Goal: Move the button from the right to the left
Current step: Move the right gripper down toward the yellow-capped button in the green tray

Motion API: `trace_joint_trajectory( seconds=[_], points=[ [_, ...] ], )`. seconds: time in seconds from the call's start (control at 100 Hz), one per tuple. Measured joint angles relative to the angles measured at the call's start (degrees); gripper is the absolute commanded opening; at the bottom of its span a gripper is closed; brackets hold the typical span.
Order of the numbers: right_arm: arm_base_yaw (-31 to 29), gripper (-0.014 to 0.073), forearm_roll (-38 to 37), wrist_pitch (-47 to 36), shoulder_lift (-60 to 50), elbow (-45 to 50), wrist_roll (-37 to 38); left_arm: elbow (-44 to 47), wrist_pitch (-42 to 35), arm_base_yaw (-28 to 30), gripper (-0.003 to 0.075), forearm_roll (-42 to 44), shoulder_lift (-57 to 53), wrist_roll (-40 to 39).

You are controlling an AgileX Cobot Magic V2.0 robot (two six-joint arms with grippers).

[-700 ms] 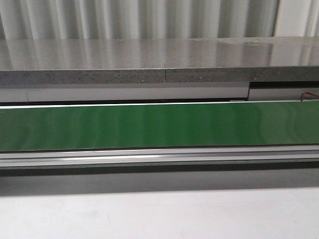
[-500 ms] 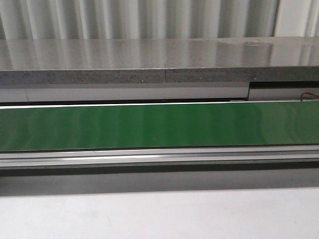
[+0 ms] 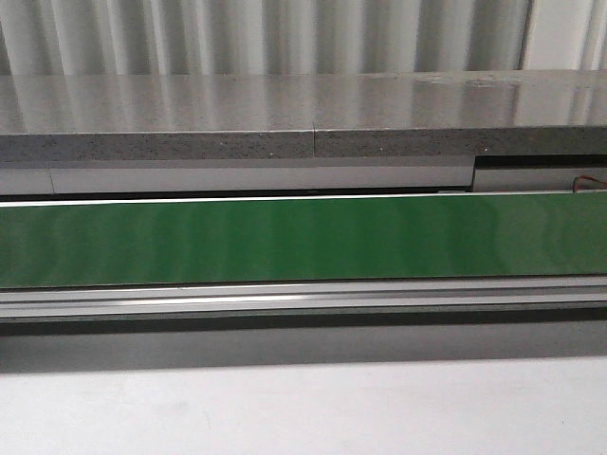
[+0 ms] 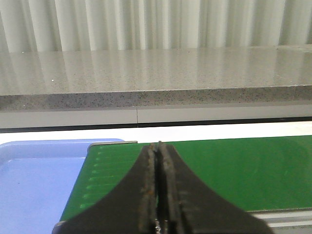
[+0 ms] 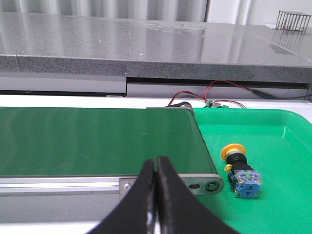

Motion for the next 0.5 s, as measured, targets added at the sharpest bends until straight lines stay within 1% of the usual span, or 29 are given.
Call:
trace_joint_trajectory(
  seconds=[0.3, 0.42, 0.5],
  points=[
    [0.0, -0.0067, 0.0, 0.13, 0.0, 0.0, 0.0, 0.0, 0.0, 0.0, -0.002, 0.0, 0.0, 0.0],
    [0.0, -0.0067, 0.0, 2.62, 0.0, -1.67, 0.0, 0.0, 0.0, 0.0, -0.002, 0.0, 0.0, 0.0],
    [0.0, -0.0067, 0.0, 5.68, 0.0, -3.86, 0.0, 0.0, 0.0, 0.0, -0.002, 0.0, 0.0, 0.0]
  ],
)
